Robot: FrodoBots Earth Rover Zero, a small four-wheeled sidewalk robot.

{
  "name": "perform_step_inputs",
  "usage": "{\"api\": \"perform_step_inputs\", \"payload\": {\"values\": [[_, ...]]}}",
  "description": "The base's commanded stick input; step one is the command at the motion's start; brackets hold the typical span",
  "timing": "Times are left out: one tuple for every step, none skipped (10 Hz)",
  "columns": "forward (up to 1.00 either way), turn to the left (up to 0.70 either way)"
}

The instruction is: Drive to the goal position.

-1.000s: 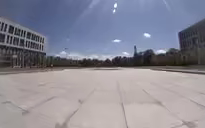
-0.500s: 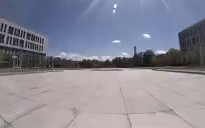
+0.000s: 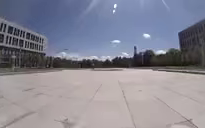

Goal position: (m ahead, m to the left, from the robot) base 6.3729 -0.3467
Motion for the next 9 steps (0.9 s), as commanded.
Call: {"api": "perform_step_inputs", "payload": {"values": [[0.7,0.0],[0.7,0.0],[0.7,0.0],[0.7,0.0],[0.7,0.0],[0.7,0.0],[0.7,0.0],[0.7,0.0],[0.7,0.0]]}}
